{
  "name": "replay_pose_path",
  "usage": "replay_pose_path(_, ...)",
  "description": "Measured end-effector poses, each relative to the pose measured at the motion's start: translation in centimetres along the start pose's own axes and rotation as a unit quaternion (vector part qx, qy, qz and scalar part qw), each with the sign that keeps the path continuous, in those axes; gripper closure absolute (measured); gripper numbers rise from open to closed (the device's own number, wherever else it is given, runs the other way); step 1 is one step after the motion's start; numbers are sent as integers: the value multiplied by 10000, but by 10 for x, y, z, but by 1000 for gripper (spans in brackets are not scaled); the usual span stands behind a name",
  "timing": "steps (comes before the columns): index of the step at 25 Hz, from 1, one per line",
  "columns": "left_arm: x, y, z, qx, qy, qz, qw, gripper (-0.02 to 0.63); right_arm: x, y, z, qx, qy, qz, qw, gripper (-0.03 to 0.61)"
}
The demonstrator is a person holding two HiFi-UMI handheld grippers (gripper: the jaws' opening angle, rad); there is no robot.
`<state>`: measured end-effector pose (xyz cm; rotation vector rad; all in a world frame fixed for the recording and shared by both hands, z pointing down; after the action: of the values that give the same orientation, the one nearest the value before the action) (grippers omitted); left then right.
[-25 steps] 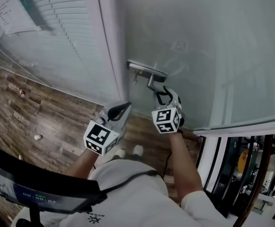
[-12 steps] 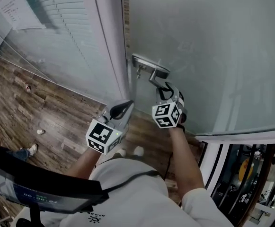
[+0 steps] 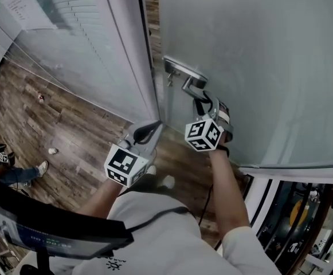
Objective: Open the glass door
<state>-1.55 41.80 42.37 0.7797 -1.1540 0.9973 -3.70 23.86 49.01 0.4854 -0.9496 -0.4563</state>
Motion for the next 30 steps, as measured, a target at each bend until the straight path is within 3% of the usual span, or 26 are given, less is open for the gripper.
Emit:
replay_pose_path(9,-8,18,24,193,-42,45,9998,612,-6,-12,8,89,154,-122,9998,417)
replay_pose_path(12,-18,27,58,326,-22,100,9994,614,-3,-31,26,62,239,-116,9996,417)
replay_pose_path(17,-38,16,129,1010,-19,136,9948,612,27,-73,54,66,480,81,9988,419)
replay_pose_path(24,-33,10,122,1865,-255,522,9807,611,16,-62,51,285,641,94,9975,420)
replay_pose_path(30,-36,-4,117,2333,-357,839,9681,611,21,-69,46,471,733,124,9961,422)
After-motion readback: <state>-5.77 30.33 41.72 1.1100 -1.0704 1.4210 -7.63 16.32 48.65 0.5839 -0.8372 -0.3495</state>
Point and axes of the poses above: the fingertips, and each gripper's own axes: z forward along the fingers, y to its left, x out of its underside, the point moved 3 cm from there along -z, backward along the fingers, and after that the axes turned 9 degrees about -x, right-handed, at the moved point
